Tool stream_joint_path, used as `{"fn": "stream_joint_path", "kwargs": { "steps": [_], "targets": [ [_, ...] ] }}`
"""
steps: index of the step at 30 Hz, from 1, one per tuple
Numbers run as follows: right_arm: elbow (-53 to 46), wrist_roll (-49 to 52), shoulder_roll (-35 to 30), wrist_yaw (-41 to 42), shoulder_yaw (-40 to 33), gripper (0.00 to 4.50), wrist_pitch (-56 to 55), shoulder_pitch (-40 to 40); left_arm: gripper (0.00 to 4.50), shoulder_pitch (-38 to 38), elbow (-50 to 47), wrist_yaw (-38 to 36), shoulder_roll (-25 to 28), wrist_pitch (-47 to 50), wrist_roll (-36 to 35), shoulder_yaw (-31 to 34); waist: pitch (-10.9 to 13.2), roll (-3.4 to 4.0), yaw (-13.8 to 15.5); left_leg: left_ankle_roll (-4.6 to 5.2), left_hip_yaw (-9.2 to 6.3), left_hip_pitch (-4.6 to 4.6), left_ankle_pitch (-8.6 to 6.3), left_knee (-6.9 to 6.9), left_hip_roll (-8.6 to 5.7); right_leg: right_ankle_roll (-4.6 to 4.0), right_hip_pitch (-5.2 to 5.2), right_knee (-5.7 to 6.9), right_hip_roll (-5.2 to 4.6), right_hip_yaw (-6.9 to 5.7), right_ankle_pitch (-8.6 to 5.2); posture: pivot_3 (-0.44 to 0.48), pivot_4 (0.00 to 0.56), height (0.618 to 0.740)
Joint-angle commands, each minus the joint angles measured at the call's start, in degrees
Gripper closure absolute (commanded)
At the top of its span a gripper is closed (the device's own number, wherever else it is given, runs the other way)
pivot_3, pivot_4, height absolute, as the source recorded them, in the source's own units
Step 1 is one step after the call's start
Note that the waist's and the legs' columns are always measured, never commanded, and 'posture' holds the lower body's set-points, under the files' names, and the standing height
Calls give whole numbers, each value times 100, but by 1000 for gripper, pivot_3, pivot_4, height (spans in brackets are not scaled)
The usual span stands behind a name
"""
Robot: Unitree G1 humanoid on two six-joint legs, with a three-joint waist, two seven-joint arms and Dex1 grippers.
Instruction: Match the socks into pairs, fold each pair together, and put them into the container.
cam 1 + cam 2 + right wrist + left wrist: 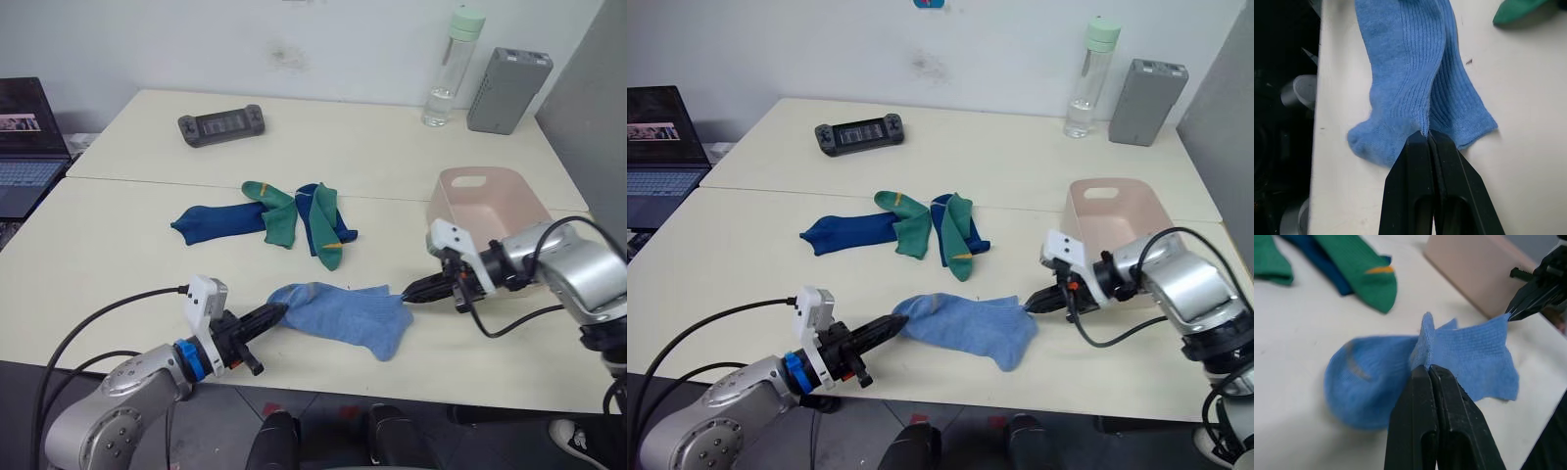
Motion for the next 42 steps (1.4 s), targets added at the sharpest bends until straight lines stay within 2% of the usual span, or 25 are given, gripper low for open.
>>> {"fn": "stream_joint_path", "kwargs": {
  "steps": [1, 7, 23, 42],
  "targets": [
    [185, -263, 176, -113, 16, 4481, -331, -140, 4500, -29, 36, -129, 0, -362, 178, 27, 0, 0, 2, 0, 0, -1, 0, 0, 0, 0, 0, -2, -1, 0, 0, 0, 150, 740],
    [521, -583, 543, -239, 29, 4481, -669, -229, 4500, -22, 77, -229, 81, -450, 170, 110, 0, 0, 1, 0, -2, -2, 0, -1, 1, 0, 0, -2, -2, -1, 0, 0, 150, 740],
    [983, -974, 1000, -308, 70, 4481, -993, -423, 4500, 27, 353, -353, 212, -673, 323, 188, 0, 1, -1, 0, -4, 0, 0, -2, 2, 0, 0, -1, -1, -3, 0, 0, 150, 740],
    [906, -1094, 881, -138, 9, 4481, -1064, -207, 4500, -67, 640, -572, 309, -704, 755, -56, 0, 1, -1, 0, -5, -1, 0, -3, 1, 0, 0, -1, -3, -4, 0, 0, 150, 740]
  ]
}}
